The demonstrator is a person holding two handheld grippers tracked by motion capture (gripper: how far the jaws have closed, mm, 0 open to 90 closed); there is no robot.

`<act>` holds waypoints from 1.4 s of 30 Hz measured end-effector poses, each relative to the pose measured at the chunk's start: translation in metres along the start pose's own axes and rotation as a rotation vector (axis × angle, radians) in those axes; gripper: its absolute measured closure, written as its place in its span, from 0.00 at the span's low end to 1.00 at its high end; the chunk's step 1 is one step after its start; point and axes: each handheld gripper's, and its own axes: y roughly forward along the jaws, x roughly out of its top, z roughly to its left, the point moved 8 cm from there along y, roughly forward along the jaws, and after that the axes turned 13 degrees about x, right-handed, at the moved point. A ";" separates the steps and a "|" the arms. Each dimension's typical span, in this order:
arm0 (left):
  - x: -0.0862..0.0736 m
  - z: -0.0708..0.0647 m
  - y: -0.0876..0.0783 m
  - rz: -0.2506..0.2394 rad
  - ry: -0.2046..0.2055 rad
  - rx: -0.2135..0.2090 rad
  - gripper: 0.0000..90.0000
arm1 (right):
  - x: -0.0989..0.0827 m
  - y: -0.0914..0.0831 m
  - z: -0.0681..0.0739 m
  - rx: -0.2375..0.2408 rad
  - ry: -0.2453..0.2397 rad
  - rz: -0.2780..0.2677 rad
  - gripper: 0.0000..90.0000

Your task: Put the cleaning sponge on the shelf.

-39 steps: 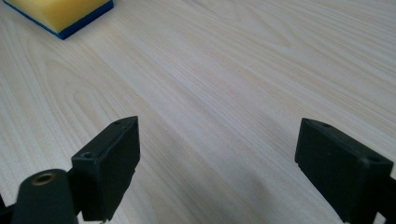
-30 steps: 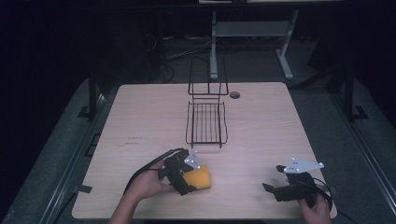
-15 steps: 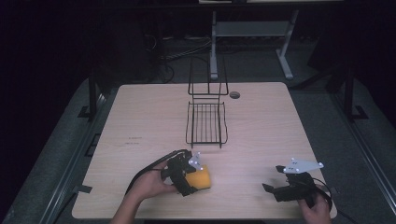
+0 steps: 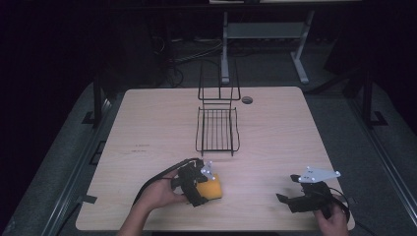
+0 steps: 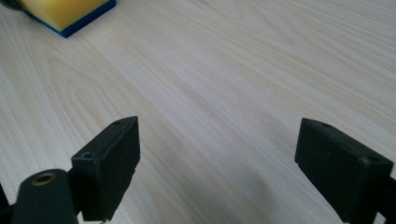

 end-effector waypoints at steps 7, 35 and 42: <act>-0.001 0.000 0.001 0.006 0.008 -0.005 0.23 | 0.000 -0.001 0.000 0.000 0.001 0.001 0.15; 0.000 0.003 -0.006 -0.009 -0.007 -0.011 0.24 | 0.000 0.000 0.000 0.002 0.007 0.003 0.15; 0.006 0.009 -0.014 -0.018 0.003 -0.007 0.24 | -0.001 0.000 -0.001 0.002 0.003 0.005 0.15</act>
